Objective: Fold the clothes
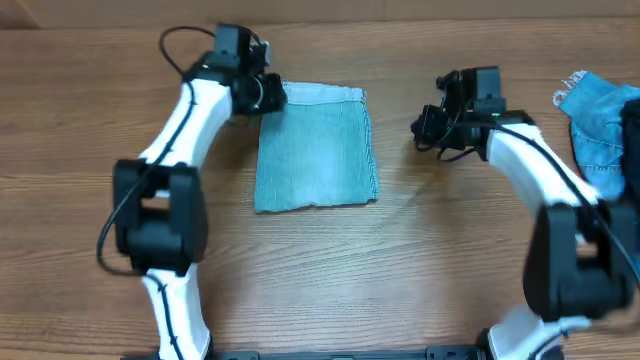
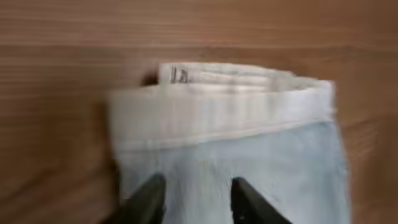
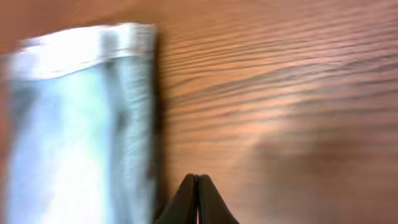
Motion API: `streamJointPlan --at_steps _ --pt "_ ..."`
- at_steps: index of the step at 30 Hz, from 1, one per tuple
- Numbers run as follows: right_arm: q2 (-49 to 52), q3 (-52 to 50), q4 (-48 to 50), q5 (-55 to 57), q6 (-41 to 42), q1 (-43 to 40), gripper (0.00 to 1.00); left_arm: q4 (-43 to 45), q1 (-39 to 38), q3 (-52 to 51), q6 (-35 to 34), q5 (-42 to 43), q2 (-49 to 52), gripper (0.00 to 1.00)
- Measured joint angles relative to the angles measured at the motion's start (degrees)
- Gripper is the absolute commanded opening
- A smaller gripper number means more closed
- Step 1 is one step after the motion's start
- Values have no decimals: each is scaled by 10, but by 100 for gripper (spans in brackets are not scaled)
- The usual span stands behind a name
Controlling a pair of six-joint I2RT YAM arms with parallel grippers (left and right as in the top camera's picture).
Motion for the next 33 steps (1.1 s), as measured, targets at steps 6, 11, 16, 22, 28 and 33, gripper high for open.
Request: streamJointPlan --at_steps 6,11,16,22,28,33 --pt "-52 3 -135 -55 13 16 4 -210 -18 26 9 -4 -149 35" --pt "-48 1 -145 -85 14 97 4 -267 -93 -18 3 -42 -152 30" --pt "-29 1 -115 -78 38 181 4 -181 -109 -151 -27 -59 -148 30" --pt "46 1 -55 -71 68 216 4 -82 -107 -266 -43 -59 -141 34" --pt "103 1 -33 -68 76 233 4 -45 -107 -293 -46 -59 -141 34" --pt "115 1 -66 -39 95 229 4 -59 -107 -297 -45 -76 -141 33"
